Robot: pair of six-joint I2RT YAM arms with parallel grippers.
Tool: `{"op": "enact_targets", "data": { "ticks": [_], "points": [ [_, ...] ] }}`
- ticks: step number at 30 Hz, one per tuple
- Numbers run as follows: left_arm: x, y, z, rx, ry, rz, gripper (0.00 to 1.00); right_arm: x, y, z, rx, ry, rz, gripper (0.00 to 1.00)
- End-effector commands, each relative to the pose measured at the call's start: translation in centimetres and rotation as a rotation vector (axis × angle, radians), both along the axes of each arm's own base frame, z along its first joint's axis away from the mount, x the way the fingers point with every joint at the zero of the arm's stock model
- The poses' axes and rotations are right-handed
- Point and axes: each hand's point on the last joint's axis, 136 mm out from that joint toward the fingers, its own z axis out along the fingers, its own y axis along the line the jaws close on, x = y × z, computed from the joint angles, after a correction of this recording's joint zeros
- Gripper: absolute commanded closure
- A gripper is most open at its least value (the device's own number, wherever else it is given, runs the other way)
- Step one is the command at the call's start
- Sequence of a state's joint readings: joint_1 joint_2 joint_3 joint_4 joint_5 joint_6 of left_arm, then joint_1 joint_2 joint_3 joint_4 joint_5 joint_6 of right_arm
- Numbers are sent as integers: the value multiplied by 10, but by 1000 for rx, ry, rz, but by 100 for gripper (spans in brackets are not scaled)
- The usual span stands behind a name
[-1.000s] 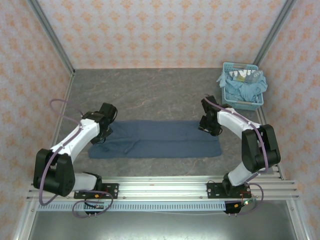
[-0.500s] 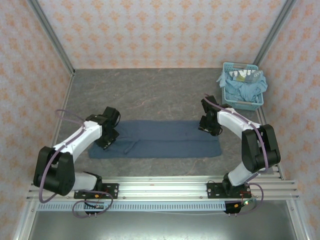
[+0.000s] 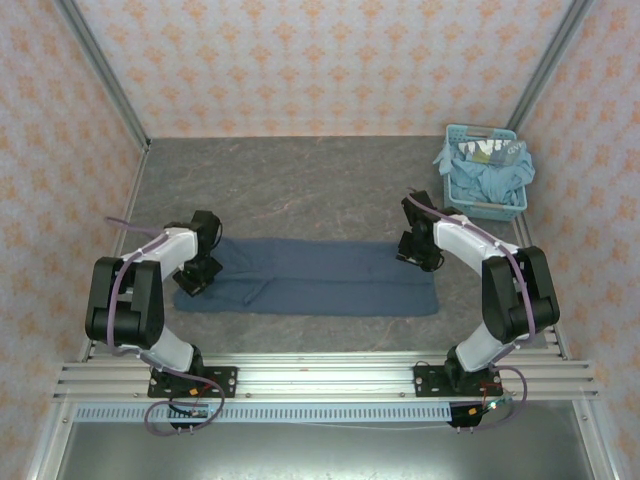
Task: Fold and stack the t-shirts
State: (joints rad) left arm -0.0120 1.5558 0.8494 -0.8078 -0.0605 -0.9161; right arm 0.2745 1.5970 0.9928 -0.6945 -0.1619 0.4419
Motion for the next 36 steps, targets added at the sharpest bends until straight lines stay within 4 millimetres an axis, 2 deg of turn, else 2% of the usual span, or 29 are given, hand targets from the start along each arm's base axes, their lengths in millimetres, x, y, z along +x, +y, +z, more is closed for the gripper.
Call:
{"op": "enact_targets", "data": {
  "ticks": [1,2,5,6,7,11,15,20,25,28,30,32,33,36],
  "points": [
    [26,5,19,27,-88,-27,97,1,-3,7,-12,-8,13,57],
    [27,4,29,34,-106,-33,97,3,-3,8,-10,-10,12,57],
    [26,-9,77,92,-218,-77,90,9,-5,13,-6,-28,28,57],
    [22,-21,87,72,-263,-80,88,13,-5,16,-6,-37,42,57],
    [17,-35,88,24,-292,-73,87,17,-4,17,-4,-41,56,57],
    [-4,-81,65,-139,-280,8,90,27,2,14,9,-13,95,59],
    [4,-113,54,-198,-322,49,91,29,9,2,28,40,85,62],
    [21,-117,33,-153,-250,48,92,26,4,-14,9,96,46,63],
    [34,-103,11,-72,-170,44,94,19,-7,-33,14,168,-39,66],
    [56,-95,4,-36,-139,7,95,12,-21,-31,-26,179,-94,67],
    [84,-96,1,-38,-133,-38,95,3,-26,-28,-37,196,-132,67],
    [121,-102,4,-54,-151,-88,95,-12,-24,-28,-20,219,-162,67],
    [141,-107,-3,-63,-145,-119,95,-21,-21,-30,-6,234,-178,67],
    [203,-128,0,-102,-193,-192,95,-52,-4,-39,35,281,-224,67]
  ]
}}
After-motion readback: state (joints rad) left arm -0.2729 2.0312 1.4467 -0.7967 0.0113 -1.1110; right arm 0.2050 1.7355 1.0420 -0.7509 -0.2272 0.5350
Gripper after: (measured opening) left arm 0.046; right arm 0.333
